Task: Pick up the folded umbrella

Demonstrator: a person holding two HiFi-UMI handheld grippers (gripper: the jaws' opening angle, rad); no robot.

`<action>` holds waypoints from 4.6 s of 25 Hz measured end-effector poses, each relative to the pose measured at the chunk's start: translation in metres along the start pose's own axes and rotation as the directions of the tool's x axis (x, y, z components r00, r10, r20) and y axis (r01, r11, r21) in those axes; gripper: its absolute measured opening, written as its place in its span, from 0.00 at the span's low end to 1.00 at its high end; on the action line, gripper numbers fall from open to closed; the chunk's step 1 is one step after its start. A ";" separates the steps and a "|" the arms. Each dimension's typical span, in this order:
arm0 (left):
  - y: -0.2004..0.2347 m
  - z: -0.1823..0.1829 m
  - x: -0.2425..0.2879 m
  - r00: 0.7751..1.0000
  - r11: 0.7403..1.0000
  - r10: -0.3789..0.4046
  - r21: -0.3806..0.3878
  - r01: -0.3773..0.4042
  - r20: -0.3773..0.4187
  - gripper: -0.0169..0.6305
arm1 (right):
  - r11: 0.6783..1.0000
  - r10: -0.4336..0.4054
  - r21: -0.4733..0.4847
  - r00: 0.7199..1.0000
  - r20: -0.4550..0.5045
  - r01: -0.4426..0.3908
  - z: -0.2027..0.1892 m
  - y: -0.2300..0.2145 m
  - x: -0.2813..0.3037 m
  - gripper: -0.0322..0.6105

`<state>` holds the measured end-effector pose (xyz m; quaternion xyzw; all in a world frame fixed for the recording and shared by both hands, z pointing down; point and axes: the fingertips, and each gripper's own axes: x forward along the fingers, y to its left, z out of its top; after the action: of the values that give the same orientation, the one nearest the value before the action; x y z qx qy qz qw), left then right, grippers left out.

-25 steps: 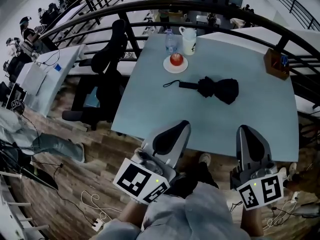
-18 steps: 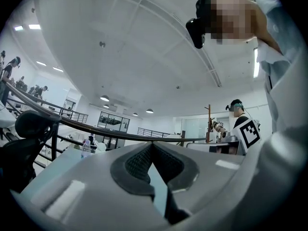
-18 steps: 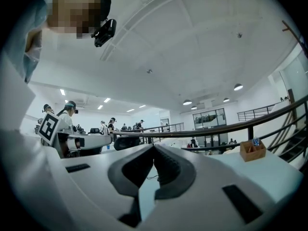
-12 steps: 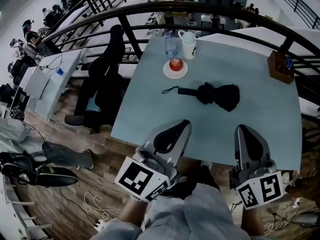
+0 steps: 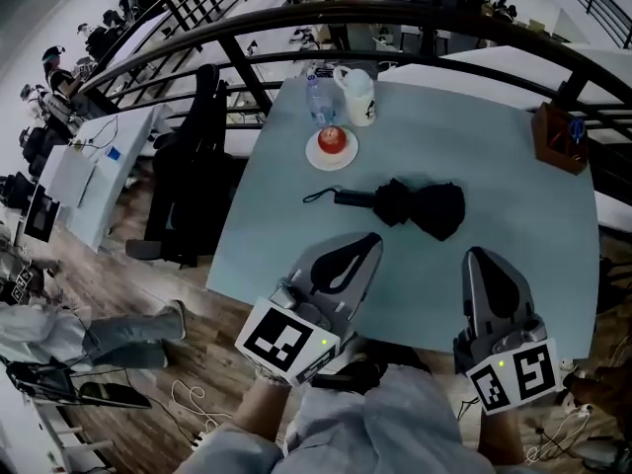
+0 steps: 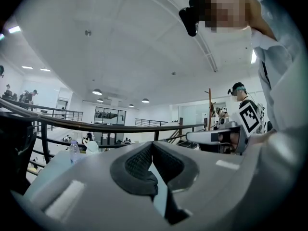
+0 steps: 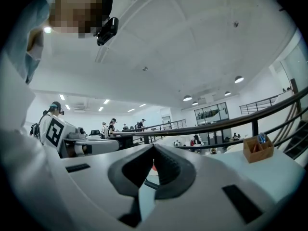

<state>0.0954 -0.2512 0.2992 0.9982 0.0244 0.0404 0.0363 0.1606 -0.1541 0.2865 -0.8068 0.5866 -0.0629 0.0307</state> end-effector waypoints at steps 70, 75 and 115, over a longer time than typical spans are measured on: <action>0.055 -0.345 0.209 0.069 0.585 -0.029 0.039 0.810 -0.997 0.49 | 0.985 0.011 0.172 0.973 -0.232 0.030 -0.101 -0.183 0.034 0.05; 0.055 -0.343 0.211 0.126 0.553 -0.021 0.093 0.828 -0.992 0.47 | 0.986 0.005 0.165 0.975 -0.220 0.033 -0.098 -0.177 0.033 0.05; 0.036 -0.059 0.136 0.918 0.952 -0.176 0.176 0.251 -0.356 0.47 | 0.991 -0.133 -0.020 0.991 -0.020 0.133 -0.011 -0.078 -0.015 0.05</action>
<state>0.2279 -0.2755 0.3710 0.9657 0.1439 0.2030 -0.0742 0.2276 -0.1154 0.3064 -0.8437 0.5323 -0.0678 0.0128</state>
